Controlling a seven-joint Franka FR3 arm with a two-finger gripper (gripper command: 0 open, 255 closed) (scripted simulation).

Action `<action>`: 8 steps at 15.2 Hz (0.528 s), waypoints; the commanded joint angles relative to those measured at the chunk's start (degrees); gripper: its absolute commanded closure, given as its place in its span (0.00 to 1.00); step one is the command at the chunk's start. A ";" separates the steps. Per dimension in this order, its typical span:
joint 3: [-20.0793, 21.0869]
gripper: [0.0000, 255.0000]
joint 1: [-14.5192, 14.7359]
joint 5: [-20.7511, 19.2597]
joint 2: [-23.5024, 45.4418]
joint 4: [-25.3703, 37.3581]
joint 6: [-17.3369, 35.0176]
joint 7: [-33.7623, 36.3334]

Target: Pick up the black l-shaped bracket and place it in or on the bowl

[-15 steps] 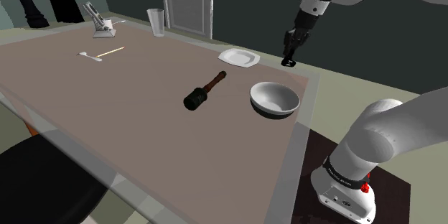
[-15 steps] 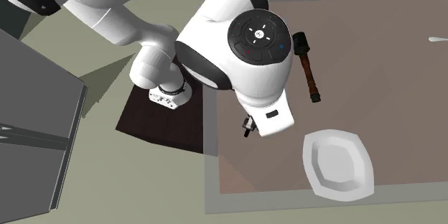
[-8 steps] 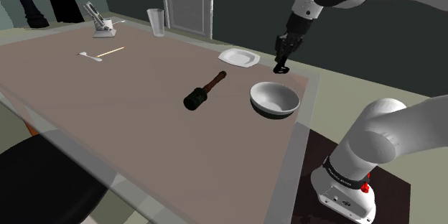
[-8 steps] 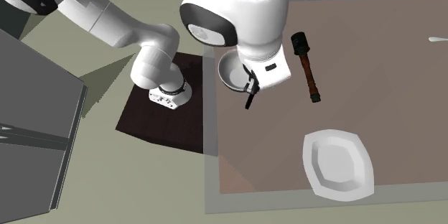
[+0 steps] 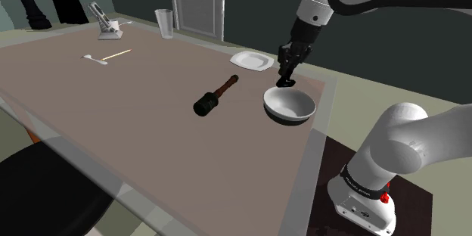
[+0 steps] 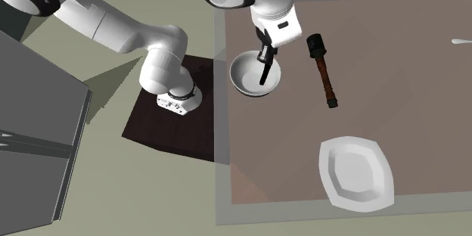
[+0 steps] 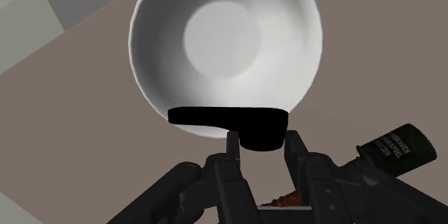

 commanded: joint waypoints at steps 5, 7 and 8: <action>1.52 1.00 0.68 1.06 -0.68 -4.31 3.78 1.15; 1.61 1.00 0.74 1.20 -0.67 -5.85 5.31 1.02; 1.65 1.00 0.76 1.26 -0.65 -6.60 6.09 0.96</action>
